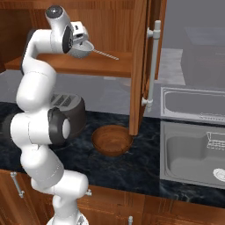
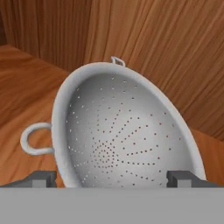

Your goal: Open the cabinet and setup a tea strainer by placing it in the bowl upright.

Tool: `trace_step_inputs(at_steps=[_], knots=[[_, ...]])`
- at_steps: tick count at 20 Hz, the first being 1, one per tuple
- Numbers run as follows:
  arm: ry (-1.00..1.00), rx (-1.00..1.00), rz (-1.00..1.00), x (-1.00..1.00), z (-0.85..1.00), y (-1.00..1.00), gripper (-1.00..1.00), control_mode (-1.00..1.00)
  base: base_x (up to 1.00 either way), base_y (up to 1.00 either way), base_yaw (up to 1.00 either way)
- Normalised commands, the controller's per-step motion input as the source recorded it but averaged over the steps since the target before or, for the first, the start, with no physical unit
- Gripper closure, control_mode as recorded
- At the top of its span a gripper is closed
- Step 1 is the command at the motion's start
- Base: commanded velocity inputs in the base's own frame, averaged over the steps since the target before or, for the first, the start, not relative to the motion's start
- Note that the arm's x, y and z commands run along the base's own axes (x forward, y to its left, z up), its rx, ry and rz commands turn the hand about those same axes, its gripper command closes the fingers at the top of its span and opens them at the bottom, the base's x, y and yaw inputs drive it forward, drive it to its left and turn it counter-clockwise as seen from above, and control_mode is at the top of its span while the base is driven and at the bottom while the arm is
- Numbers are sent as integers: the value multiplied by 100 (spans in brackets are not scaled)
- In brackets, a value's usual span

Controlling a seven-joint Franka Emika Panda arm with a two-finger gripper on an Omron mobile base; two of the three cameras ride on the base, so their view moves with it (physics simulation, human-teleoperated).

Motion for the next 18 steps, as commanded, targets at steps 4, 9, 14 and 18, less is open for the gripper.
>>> trace_step_inputs(at_steps=[4,9,14,18], knots=[[2,0,0,11,-2,16,-100,-100,0,0,0],[0,0,1,2,-8,22,-100,-100,0,0,0],[0,0,0,0,-9,14,-100,-100,0,0,0],[0,0,0,0,-7,11,100,-100,0,0,0]])
